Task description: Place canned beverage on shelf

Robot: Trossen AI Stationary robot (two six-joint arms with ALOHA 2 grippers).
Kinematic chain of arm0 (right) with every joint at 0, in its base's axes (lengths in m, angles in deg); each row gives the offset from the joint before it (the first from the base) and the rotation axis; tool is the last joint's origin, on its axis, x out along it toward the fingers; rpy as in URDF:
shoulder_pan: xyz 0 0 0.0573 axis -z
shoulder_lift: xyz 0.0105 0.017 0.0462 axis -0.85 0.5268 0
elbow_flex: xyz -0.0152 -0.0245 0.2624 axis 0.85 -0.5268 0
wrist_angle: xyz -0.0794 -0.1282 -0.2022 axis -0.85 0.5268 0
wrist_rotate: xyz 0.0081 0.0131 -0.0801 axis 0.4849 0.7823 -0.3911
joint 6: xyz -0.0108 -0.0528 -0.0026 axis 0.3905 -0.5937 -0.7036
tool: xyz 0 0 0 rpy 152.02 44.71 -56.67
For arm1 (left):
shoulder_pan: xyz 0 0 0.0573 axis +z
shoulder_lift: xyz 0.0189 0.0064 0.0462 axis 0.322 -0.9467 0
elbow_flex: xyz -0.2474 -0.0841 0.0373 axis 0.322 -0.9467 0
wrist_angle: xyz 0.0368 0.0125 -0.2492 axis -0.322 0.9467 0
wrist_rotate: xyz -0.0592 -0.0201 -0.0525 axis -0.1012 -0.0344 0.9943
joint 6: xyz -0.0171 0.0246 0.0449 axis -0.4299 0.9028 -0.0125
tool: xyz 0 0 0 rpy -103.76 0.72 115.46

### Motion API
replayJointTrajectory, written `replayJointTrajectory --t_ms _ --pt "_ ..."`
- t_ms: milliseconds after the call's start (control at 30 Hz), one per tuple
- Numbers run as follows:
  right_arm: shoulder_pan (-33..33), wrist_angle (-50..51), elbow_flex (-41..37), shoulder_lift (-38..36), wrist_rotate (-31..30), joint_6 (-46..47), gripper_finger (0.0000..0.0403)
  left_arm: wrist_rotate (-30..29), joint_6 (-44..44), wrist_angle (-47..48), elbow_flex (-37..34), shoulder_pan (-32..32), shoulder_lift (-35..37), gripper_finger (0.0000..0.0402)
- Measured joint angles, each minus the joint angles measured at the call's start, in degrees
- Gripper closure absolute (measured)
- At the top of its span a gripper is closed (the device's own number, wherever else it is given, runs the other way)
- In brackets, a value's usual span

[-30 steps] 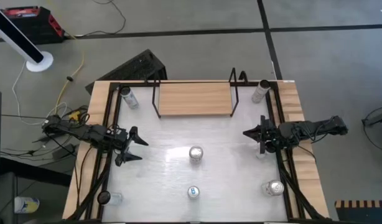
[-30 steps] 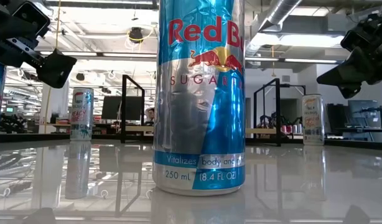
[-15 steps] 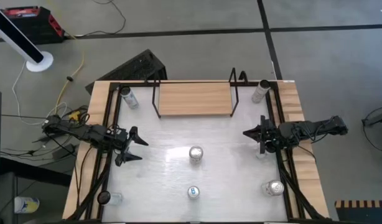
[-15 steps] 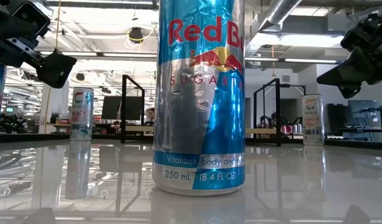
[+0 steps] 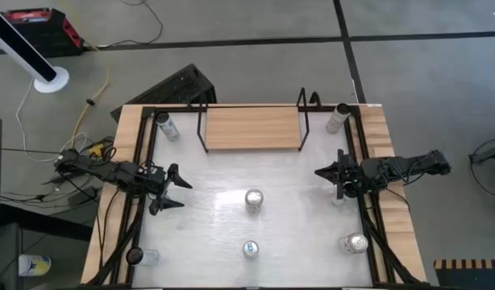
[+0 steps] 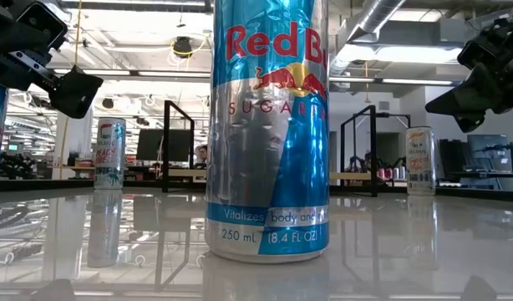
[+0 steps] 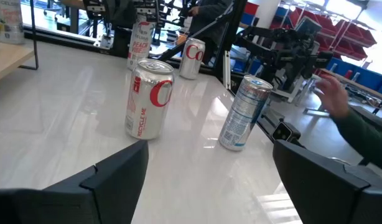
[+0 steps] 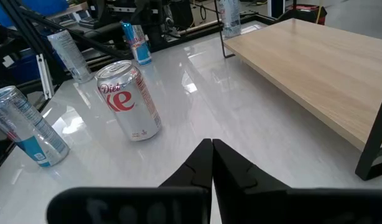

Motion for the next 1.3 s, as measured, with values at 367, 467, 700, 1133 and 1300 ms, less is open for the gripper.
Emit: replayJointTrajectory --t_ms 367,467,700,1133,1300 --pt "0.0 0.0 0.0 0.0 0.0 0.0 0.0370 0.0 -1.9 -0.1 0.0 0.0 0.0 0.0072" --pt "0.0 0.0 0.0 0.0 0.0 0.0 0.0370 0.0 -1.9 -0.1 0.0 0.0 0.0 0.0072" --pt "0.0 -0.7 0.0 0.0 0.0 0.0 0.0370 -0.8 -3.9 -0.2 0.0 0.0 0.0 0.0072" --pt "4.0 -26.7 -0.1 0.0 -0.1 -14.5 0.0370 -25.5 -4.0 -5.5 0.0 0.0 0.0 0.0072" --pt "6.1 -36.9 -0.1 0.0 -0.2 -22.2 0.0370 -33.0 -2.7 -7.4 0.0 0.0 0.0 0.0072"
